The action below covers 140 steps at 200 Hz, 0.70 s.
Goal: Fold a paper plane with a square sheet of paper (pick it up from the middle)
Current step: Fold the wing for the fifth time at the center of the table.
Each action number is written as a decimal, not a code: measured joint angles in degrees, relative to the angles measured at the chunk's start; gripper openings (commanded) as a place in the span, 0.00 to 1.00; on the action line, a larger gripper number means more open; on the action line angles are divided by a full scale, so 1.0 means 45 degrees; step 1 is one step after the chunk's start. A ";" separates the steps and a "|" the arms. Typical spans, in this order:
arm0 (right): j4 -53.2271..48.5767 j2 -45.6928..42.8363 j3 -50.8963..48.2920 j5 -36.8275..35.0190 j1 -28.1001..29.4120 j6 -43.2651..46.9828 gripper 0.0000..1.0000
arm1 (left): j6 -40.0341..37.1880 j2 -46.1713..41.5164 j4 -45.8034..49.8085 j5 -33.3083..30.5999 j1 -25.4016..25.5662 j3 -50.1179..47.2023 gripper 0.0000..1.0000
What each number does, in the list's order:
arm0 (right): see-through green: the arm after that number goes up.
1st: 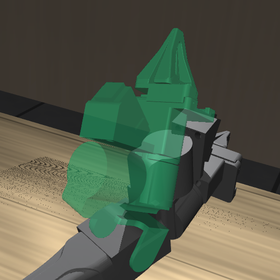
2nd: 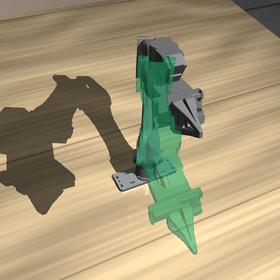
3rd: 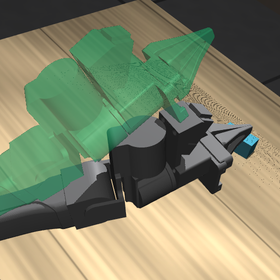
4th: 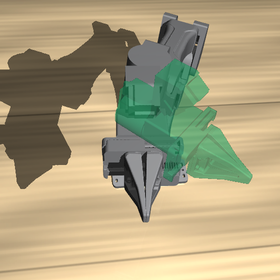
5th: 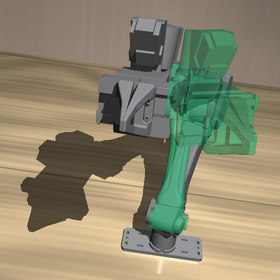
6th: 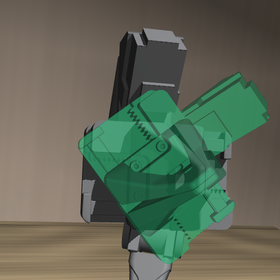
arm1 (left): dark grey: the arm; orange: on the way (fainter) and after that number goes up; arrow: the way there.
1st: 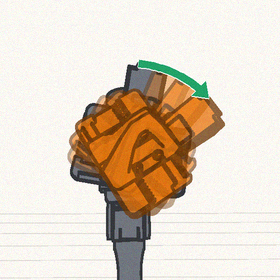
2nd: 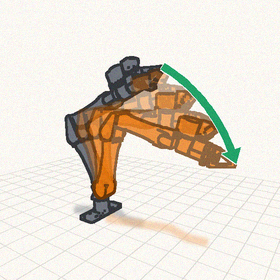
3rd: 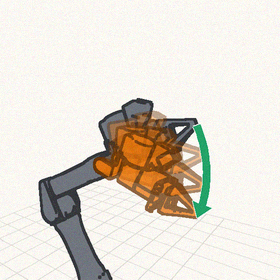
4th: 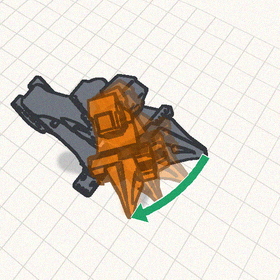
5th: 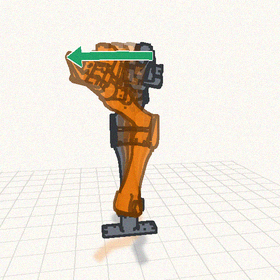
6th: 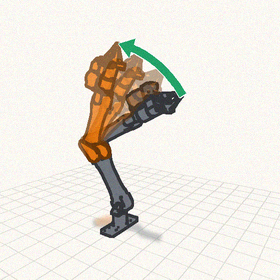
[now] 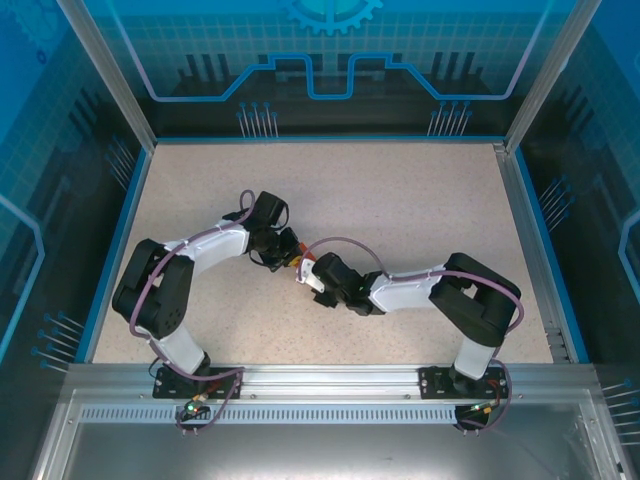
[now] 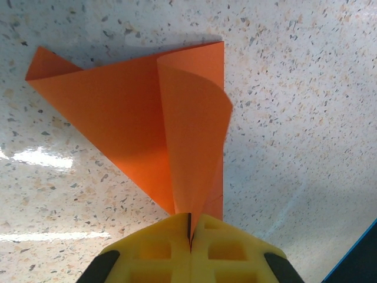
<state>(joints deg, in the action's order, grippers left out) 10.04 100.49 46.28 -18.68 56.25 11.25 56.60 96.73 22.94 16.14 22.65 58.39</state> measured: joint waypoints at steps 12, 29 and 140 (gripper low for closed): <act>0.0005 0.0000 0.0000 -0.0121 0.0058 0.0058 0.19 | -0.0005 0.0000 0.0024 0.0000 0.0000 0.0005 0.00; 0.0005 0.0000 0.0000 -0.0204 0.0083 0.0092 0.16 | -0.0015 0.0000 0.0097 0.0000 0.0000 0.0019 0.00; -0.1501 -0.0005 0.1054 0.0136 -0.0223 -0.2084 0.00 | -0.0277 -0.0481 0.0403 -0.0350 -0.0291 -0.0238 0.30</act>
<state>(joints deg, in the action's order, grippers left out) 3.29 100.47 51.03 -18.06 55.24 1.87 55.35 94.56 24.75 14.57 21.34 57.32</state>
